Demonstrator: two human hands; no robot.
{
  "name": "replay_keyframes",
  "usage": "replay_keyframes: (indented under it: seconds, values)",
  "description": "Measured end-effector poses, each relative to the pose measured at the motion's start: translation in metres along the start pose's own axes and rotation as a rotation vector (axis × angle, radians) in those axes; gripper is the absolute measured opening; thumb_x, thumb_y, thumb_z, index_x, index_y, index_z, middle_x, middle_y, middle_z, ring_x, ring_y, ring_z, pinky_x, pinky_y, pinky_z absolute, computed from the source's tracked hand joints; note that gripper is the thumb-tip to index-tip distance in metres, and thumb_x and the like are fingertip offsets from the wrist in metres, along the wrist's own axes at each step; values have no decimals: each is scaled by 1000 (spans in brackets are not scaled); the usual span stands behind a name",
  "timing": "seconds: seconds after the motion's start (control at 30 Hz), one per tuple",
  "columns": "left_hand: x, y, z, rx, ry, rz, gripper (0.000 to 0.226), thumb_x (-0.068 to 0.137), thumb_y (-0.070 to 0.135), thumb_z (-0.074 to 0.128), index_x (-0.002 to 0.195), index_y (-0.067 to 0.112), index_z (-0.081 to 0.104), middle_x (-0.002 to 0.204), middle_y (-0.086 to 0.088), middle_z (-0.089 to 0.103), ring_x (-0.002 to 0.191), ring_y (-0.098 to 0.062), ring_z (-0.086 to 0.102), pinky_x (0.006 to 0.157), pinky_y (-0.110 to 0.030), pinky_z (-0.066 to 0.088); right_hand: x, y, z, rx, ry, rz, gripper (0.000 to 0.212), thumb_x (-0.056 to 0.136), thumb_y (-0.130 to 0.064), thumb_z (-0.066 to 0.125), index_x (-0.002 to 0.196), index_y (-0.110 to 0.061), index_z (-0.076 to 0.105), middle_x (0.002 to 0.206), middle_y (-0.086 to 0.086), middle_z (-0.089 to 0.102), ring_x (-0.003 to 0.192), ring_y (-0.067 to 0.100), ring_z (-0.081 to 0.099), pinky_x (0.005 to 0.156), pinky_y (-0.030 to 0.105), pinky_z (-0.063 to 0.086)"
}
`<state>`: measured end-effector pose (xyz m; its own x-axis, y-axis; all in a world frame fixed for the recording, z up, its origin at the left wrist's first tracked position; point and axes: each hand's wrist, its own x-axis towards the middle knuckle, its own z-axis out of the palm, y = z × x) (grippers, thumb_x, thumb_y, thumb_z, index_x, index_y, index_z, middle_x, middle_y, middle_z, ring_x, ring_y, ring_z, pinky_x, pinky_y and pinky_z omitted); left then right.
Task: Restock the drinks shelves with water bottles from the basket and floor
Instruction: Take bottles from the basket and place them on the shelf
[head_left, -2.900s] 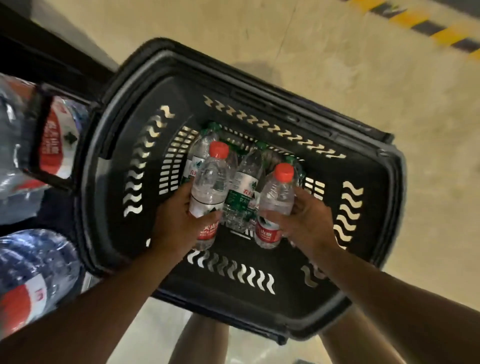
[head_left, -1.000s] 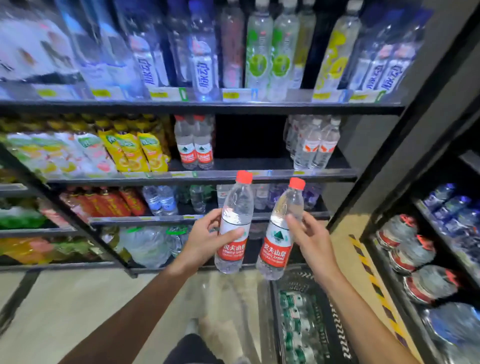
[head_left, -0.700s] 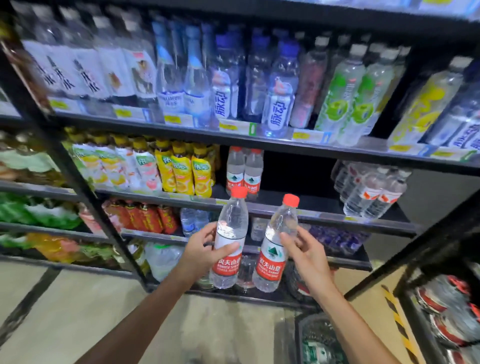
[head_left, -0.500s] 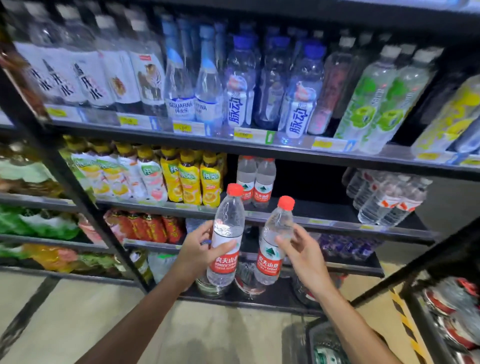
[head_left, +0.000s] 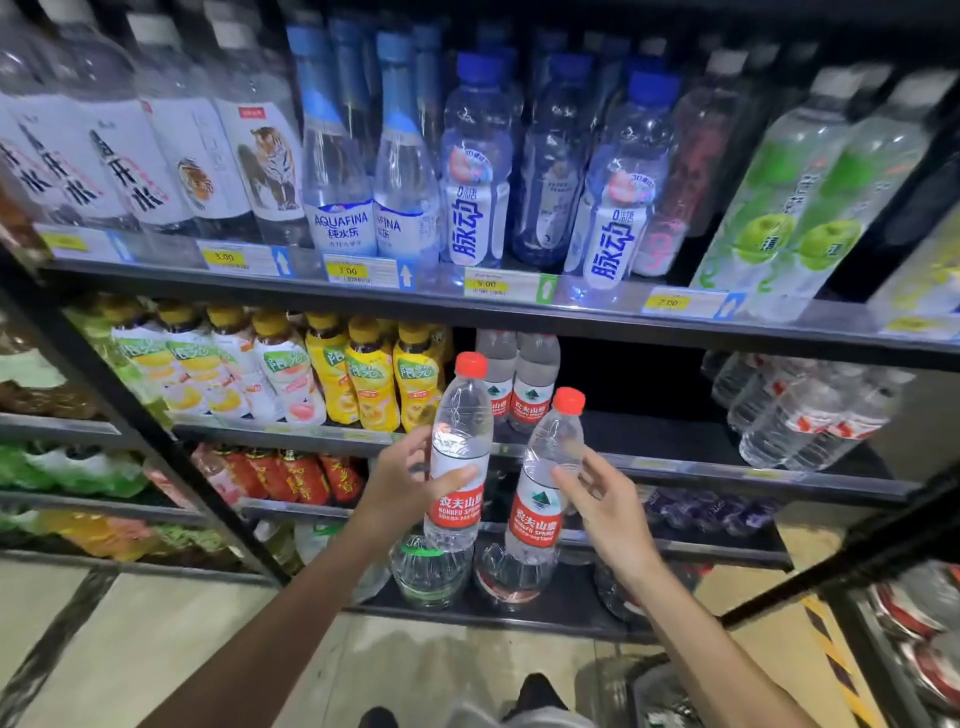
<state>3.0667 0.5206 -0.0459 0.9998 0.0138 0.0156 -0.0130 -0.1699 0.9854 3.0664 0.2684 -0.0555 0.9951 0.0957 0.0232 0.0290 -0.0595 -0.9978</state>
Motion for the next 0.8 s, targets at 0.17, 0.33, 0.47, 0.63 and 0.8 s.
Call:
replay_keyframes:
  seconds: [0.17,0.33,0.47,0.63,0.8]
  values:
    - [15,0,3,-24,8,-8,45,78,19,88,106,49,69,110,13,76,105,-13,71,91,-38,59,18,7,-9,-31,-29,-67,38,98,-19,64,136,-19,61,129,-7,71,122,13,65,100,31,54]
    - [29,6,8,-37,1,1,45,80,15,86,114,36,65,109,18,76,103,-5,70,94,-36,59,40,6,-10,-57,14,-153,39,100,-19,63,138,-22,58,132,-7,68,125,13,63,99,21,51]
    - [37,6,7,-28,5,39,49,78,12,86,115,36,64,109,20,75,103,-4,71,91,-34,60,58,6,-5,-102,57,-217,51,97,-31,66,145,-30,50,135,-15,66,127,6,61,99,13,47]
    - [42,-3,3,1,-5,56,50,76,14,88,119,31,66,112,16,75,106,-5,70,90,-34,60,82,15,-1,-112,135,-252,56,96,-38,66,148,-36,45,136,-18,63,128,4,59,100,12,46]
    - [43,-6,-1,15,-6,49,47,78,15,88,115,35,68,110,16,76,106,-5,71,86,-28,62,97,27,-1,-192,91,-255,56,95,-50,65,146,-38,46,135,-18,64,125,4,61,100,16,49]
